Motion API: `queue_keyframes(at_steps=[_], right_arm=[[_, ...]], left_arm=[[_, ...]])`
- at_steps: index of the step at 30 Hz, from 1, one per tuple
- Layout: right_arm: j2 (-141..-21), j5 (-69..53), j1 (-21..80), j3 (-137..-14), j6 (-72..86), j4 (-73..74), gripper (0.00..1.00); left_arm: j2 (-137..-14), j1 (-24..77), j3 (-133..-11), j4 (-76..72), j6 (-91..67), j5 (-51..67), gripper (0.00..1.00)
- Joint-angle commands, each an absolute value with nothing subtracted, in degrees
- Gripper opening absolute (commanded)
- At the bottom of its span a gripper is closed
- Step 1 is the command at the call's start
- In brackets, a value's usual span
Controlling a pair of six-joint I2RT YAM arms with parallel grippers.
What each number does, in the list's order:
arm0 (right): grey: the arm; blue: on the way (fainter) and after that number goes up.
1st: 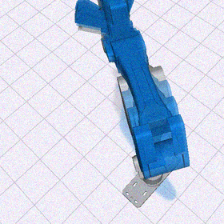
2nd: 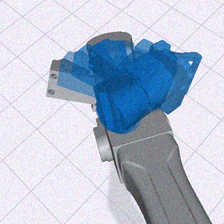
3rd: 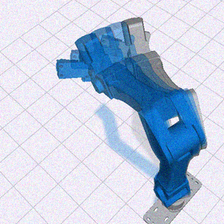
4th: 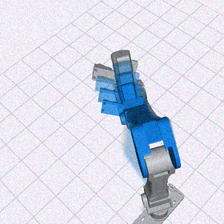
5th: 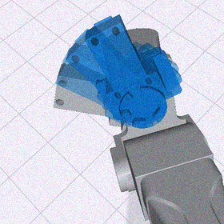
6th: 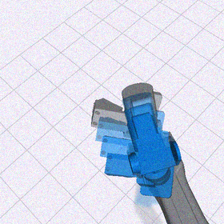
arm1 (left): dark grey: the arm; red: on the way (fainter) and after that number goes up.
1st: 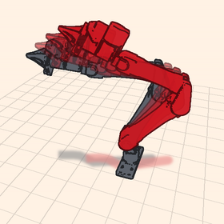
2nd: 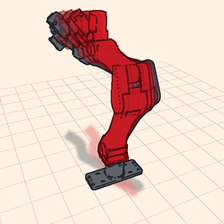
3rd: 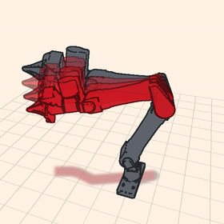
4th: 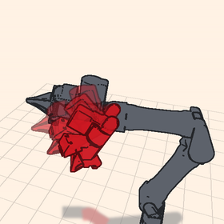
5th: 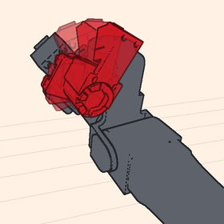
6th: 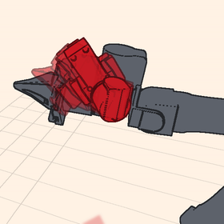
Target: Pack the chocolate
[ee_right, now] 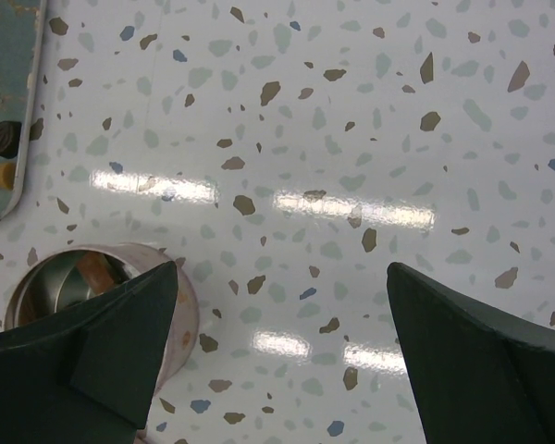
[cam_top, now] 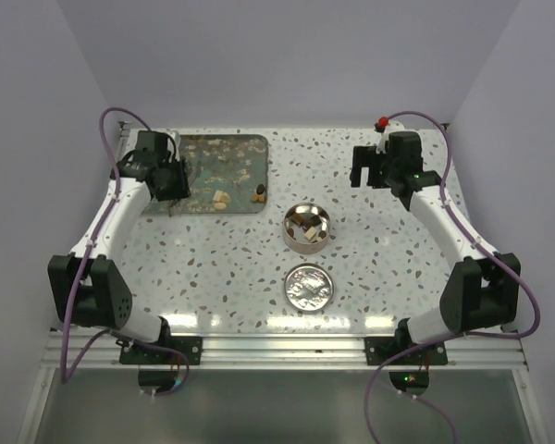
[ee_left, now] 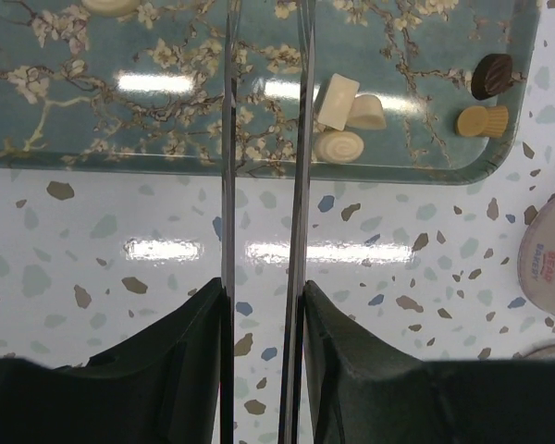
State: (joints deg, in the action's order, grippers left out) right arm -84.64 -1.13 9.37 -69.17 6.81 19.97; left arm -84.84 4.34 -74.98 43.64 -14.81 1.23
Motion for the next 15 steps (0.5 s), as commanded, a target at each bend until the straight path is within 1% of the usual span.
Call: queue_keyframes(at_steps=[1, 5, 15], right_arm=[[-82.6, -1.3, 9.4, -69.0, 6.2, 20.0, 0.98], [-82.4, -0.7, 9.4, -69.1, 5.7, 20.1, 0.98], [-82.8, -0.3, 9.4, -69.4, 5.2, 20.3, 0.98]], left_arm=[[-87.8, 4.0, -74.9, 38.5, -14.1, 1.3, 0.41], [-91.8, 3.0, -74.7, 37.2, -13.9, 0.4, 0.41], [-96.1, 0.8, -75.7, 35.5, -13.5, -3.5, 0.43]])
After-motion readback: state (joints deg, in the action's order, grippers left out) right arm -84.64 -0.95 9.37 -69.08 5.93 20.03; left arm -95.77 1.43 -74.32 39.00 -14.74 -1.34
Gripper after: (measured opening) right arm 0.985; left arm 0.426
